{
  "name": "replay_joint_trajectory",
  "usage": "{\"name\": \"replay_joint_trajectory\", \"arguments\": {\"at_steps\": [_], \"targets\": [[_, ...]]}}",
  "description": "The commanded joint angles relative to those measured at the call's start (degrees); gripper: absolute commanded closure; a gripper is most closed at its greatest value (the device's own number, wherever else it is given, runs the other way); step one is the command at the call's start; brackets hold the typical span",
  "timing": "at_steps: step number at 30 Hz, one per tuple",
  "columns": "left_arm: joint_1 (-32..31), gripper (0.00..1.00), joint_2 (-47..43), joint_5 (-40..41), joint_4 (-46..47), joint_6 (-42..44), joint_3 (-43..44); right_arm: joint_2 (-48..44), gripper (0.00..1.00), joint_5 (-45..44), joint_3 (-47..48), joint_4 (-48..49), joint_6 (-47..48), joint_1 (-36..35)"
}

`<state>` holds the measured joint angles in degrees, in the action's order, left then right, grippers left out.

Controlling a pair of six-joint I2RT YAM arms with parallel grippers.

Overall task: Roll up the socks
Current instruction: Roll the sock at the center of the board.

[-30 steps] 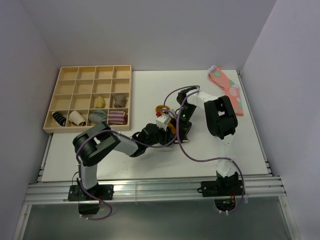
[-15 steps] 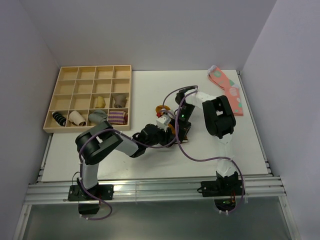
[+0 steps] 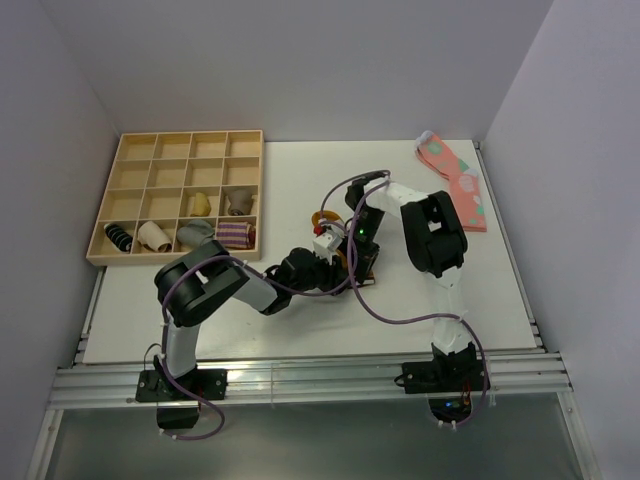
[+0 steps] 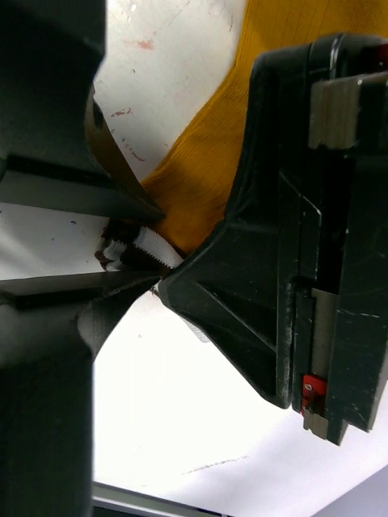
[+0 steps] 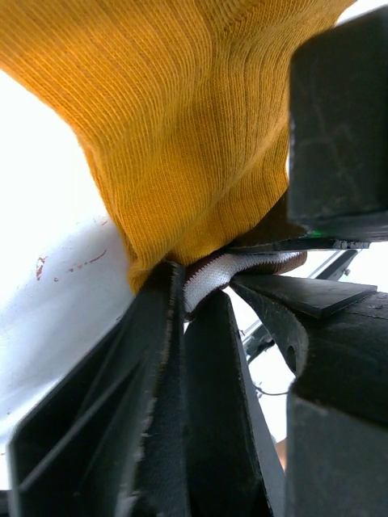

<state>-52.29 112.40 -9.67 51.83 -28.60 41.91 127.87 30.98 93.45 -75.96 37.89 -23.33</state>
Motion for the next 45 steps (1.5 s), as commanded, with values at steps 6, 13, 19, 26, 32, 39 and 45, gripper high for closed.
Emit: {"name": "replay_joint_trajectory", "arguments": {"at_steps": [6,13,19,26,32,39,45], "targets": [[0.17,0.80,1.51,-1.58,1.87,-2.16,0.98,1.68,0.78,1.01,2.62,2.13,-1.85,-0.84],[0.17,1.00,2.30,-0.08,-0.59,-4.89,0.19,-2.45,0.58,1.98,-1.15,9.16,-5.45,-0.75],[0.17,1.00,1.51,0.18,-9.27,-4.71,2.29,-8.68,0.54,4.43,-5.47,15.75,-8.35,0.48],[0.17,1.00,-0.16,2.29,-22.38,-5.15,6.95,-15.81,0.50,7.34,-9.77,22.60,-9.50,6.36],[0.26,1.00,-1.04,3.52,-32.57,-6.47,11.78,-21.08,0.49,9.44,-13.73,27.00,-9.59,12.24],[0.96,1.00,-0.25,0.80,-38.29,-8.14,15.48,-23.89,0.51,12.44,-17.32,29.99,-9.59,19.01],[2.72,1.00,0.27,-3.42,-40.57,-9.28,17.23,-24.25,0.52,16.47,-17.78,29.22,-8.38,24.89]]}}
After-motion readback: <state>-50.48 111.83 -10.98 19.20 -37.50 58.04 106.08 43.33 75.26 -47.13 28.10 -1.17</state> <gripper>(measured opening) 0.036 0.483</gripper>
